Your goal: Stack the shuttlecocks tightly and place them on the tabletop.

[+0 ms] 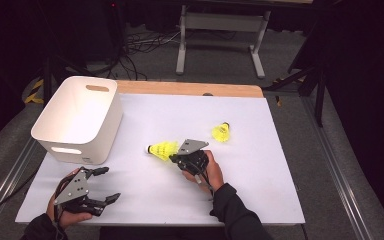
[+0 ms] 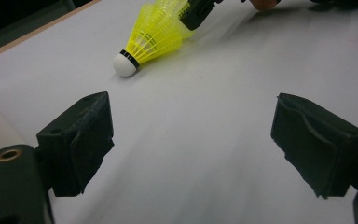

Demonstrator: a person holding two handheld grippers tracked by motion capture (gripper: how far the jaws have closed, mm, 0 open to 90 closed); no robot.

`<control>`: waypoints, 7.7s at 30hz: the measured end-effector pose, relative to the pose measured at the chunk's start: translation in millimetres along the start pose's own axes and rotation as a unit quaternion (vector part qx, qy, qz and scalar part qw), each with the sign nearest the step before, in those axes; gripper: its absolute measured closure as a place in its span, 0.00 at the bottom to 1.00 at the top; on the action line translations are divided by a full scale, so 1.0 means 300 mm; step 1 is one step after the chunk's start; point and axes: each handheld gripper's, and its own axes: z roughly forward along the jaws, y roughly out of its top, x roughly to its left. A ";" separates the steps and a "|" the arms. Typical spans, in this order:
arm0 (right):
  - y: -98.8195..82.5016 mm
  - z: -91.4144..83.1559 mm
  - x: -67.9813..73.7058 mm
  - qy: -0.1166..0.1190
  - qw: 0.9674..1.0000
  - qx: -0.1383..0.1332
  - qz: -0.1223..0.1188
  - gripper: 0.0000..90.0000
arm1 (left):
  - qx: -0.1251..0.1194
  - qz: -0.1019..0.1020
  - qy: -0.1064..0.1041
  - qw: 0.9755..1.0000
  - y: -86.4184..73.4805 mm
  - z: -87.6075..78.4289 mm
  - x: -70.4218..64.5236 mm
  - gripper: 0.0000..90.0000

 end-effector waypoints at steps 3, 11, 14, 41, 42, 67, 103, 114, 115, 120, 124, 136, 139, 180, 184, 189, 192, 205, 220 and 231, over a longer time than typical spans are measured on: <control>-0.005 0.004 -0.010 0.007 1.000 -0.003 0.011 0.99 | 0.002 0.001 -0.001 1.000 0.000 0.001 0.001 0.15; -0.013 0.023 -0.020 0.008 1.000 0.003 0.021 0.94 | 0.004 0.002 -0.002 1.000 -0.003 0.001 0.003 0.15; -0.015 0.023 -0.023 0.005 1.000 0.003 0.023 0.90 | 0.003 0.003 0.000 1.000 -0.003 0.001 0.003 0.15; 0.021 -0.080 0.005 -0.051 0.998 -0.016 -0.016 0.61 | 0.006 0.012 0.006 1.000 0.000 -0.002 -0.003 0.15; 0.023 -0.087 0.005 -0.053 0.998 -0.018 -0.018 0.60 | 0.007 0.012 0.006 1.000 0.000 -0.002 -0.003 0.15; 0.034 -0.281 0.005 -0.103 0.992 -0.045 -0.059 0.40 | 0.009 0.016 0.005 1.000 0.000 0.000 -0.004 0.15; -0.112 -0.427 -0.145 -0.238 0.971 -0.023 -0.013 0.28 | 0.011 0.016 -0.001 1.000 -0.001 0.003 -0.004 0.15; -0.138 -0.366 -0.246 -0.249 0.968 -0.020 0.029 0.27 | 0.005 0.015 -0.002 1.000 0.002 0.004 -0.003 0.14; -0.139 -0.357 -0.253 -0.249 0.968 -0.015 0.030 0.28 | 0.004 0.014 -0.002 1.000 0.003 0.002 -0.003 0.14; -0.139 -0.310 -0.290 -0.242 0.969 0.011 0.038 0.34 | -0.011 0.006 0.003 1.000 0.004 -0.008 0.002 0.12; -0.139 -0.285 -0.323 -0.244 0.968 0.016 0.059 0.41 | -0.016 0.010 0.010 1.000 0.007 -0.011 0.001 0.11; -0.144 -0.221 -0.363 -0.268 0.960 0.040 0.070 0.70 | -0.019 0.003 0.019 1.000 0.008 -0.016 0.002 0.05; -0.147 -0.219 -0.366 -0.268 0.960 0.041 0.076 0.84 | -0.016 0.006 0.023 1.000 0.009 -0.013 0.001 0.06; -0.150 -0.388 -0.358 -0.273 0.954 -0.053 0.114 1.00 | -0.009 0.011 0.018 1.000 0.007 -0.007 -0.001 0.07; -0.140 -0.410 -0.346 -0.266 0.956 -0.064 0.109 1.00 | -0.008 0.012 0.018 1.000 0.008 -0.007 -0.002 0.07; -0.126 -0.443 -0.326 -0.256 0.959 -0.078 0.098 1.00 | -0.008 0.013 0.018 1.000 0.008 -0.007 -0.003 0.07; -0.121 -0.460 -0.313 -0.246 0.961 -0.085 0.091 1.00 | -0.007 0.015 0.020 1.000 0.008 -0.006 -0.004 0.07; -0.122 -0.518 -0.255 -0.202 0.972 -0.101 0.068 1.00 | -0.006 0.012 0.017 1.000 0.006 -0.003 -0.004 0.07; -0.122 -0.494 -0.158 -0.124 0.989 -0.086 -0.001 1.00 | -0.003 0.014 0.014 1.000 0.005 0.000 -0.006 0.08; -0.117 -0.413 -0.107 -0.064 0.996 -0.058 -0.034 1.00 | -0.002 0.015 0.012 1.000 0.005 0.000 -0.005 0.08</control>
